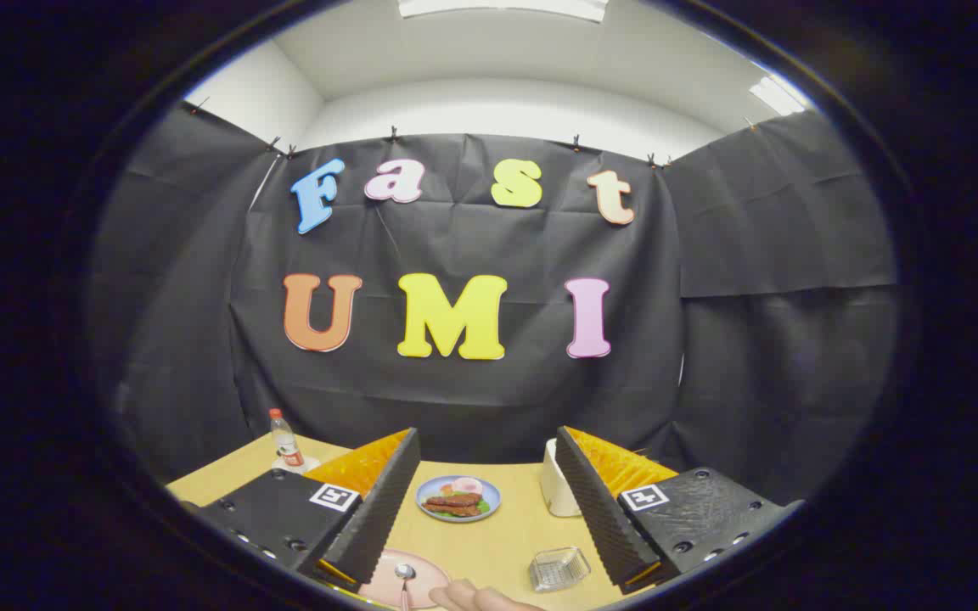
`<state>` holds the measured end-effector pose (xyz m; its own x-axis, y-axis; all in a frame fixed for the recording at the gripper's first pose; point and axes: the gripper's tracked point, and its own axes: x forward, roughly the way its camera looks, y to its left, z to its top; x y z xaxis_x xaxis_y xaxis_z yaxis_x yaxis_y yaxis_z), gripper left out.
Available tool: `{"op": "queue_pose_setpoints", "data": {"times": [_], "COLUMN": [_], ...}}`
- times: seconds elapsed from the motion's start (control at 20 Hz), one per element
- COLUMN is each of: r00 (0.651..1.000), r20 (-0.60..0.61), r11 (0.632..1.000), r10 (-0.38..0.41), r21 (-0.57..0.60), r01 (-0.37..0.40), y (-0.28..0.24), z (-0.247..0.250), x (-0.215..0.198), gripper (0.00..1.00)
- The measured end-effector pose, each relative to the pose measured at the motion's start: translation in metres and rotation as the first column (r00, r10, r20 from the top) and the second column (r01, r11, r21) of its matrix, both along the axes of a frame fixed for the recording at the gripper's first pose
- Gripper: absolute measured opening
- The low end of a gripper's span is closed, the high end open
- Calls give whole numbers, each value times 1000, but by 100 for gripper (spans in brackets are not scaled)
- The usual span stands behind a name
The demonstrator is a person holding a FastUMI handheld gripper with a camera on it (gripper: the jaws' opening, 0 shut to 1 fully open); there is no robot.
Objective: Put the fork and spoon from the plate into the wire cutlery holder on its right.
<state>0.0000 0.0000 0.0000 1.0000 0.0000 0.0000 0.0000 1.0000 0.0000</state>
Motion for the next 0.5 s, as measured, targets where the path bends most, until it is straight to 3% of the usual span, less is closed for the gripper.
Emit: {"op": "queue_pose_setpoints", "data": {"times": [0.5], "r00": [998], "r20": [-61], "r11": [999], "r10": [32], "r21": [9], "r01": [-32], "y": [25], "z": [-21], "x": [5], "gripper": [96]}}
